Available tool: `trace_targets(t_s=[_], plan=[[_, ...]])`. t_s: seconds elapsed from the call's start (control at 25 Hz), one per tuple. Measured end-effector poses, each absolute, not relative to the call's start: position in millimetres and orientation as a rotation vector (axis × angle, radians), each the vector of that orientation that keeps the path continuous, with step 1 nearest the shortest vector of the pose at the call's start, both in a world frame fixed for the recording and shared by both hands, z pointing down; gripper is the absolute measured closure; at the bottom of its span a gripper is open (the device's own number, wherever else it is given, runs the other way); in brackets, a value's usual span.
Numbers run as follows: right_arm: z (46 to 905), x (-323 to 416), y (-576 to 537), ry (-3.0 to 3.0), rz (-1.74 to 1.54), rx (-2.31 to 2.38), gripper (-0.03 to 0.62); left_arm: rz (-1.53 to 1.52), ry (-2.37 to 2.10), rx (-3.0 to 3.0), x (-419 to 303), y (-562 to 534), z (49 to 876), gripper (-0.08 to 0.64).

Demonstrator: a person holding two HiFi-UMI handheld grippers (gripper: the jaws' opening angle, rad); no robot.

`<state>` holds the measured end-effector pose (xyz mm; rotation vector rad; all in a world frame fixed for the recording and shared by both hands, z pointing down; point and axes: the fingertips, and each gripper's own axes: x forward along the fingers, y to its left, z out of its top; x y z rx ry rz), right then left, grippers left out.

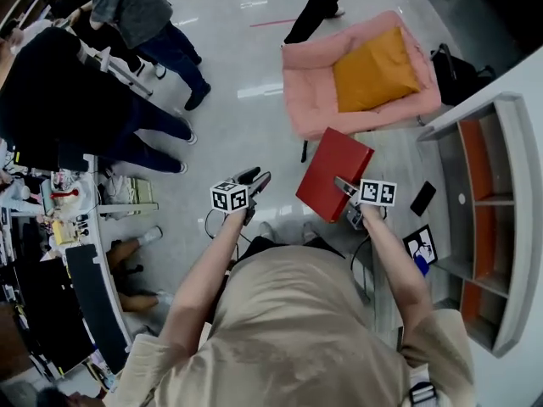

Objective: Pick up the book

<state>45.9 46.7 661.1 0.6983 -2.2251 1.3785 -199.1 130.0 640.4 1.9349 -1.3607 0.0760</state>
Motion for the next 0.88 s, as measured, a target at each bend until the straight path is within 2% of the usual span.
trace_targets(t_s=[0.24,0.44,0.88], plan=[[668.3,28.3,44.7,-2.213,1.313,0.625,0.347,0.095,-1.314,1.973,-186.5,119.6,644.5,0.377],[680.4,44.9,68.7,-2.134,1.311,0.582,0.347,0.124,-1.214,1.962,-137.8,122.0,655.4,0.377],[666.5,56.6,74.9,-2.08,1.248,0.422,0.347,0.175,-1.16,1.929,-92.1,106.5,676.6,0.377]])
